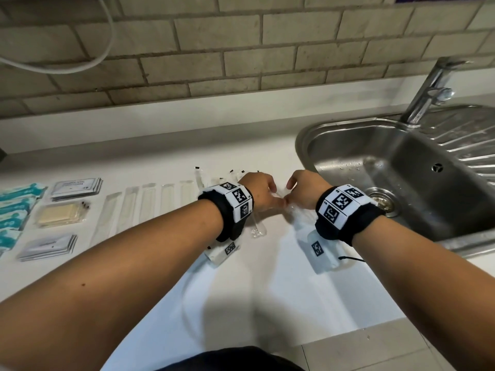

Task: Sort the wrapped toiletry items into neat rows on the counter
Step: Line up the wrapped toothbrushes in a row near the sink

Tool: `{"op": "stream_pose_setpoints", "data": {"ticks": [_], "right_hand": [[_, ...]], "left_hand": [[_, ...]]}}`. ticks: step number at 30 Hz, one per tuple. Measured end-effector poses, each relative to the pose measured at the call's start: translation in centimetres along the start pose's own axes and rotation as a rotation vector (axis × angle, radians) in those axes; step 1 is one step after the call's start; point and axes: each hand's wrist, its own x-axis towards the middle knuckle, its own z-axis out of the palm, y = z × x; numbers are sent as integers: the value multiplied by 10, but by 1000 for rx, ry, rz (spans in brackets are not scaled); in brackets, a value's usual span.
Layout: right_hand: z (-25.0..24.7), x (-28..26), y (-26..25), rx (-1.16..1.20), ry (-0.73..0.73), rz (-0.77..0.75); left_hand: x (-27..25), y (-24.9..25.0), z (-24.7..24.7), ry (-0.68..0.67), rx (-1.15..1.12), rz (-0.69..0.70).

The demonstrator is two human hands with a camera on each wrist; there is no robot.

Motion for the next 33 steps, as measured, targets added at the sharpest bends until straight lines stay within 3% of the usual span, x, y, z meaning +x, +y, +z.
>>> {"op": "stream_pose_setpoints", "data": {"ticks": [4, 8, 14, 19, 23, 25, 30, 33], "right_hand": [[-13, 1, -3, 16, 61, 2], [-13, 5, -1, 36, 53, 7], [7, 7, 8, -123, 65, 34], [6, 6, 11, -229, 115, -3], [11, 2, 8, -276, 205, -126], [15, -1, 5, -272, 178, -178], [26, -7, 11, -339, 87, -164], [29, -12, 14, -352, 49, -187]], "left_hand": [[3, 1, -10, 56, -49, -18], [5, 0, -7, 4, -19, -41], [6, -3, 2, -3, -4, -33], [5, -7, -3, -32, 120, 12], [-1, -3, -6, -111, 321, 38], [-6, -3, -5, -151, 449, 95], [-23, -6, 5, -108, 587, 268], [-30, -6, 14, -103, 682, 290]]}}
